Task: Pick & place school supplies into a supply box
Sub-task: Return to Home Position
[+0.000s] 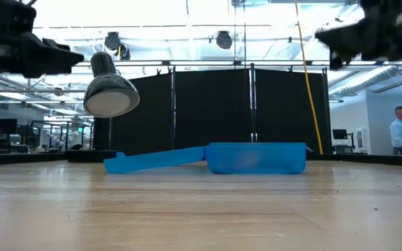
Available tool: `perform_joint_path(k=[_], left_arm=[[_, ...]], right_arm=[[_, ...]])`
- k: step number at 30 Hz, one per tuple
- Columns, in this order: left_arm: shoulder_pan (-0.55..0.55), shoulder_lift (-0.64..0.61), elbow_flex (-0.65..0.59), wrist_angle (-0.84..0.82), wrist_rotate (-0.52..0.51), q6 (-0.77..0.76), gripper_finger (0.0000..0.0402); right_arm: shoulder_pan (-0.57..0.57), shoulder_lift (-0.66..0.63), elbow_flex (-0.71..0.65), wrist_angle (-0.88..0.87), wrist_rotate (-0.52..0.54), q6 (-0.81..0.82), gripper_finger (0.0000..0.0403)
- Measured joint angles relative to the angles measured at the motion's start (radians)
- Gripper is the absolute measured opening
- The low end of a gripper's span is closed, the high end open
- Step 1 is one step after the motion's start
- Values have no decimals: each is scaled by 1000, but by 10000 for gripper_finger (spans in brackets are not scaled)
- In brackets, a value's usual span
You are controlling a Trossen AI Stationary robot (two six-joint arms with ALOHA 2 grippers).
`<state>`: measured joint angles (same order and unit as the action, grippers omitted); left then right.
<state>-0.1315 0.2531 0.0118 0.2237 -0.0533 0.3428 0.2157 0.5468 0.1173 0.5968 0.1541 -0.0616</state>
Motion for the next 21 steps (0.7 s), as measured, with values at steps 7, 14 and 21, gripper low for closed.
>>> perform_joint_path(k=[7, 14, 21], left_arm=[[92, -9, 19, -49, -4, -68, 2], [112, -134, 103, -311, 2, -28, 1], [100, -246, 107, -447, 32, -37, 1]], right_arm=[[-94, -26, -61, -9, -72, 43, 0], [-153, -111, -61, -121, -131, 59, 0], [-209, -268, -64, -241, -202, 44, 0]])
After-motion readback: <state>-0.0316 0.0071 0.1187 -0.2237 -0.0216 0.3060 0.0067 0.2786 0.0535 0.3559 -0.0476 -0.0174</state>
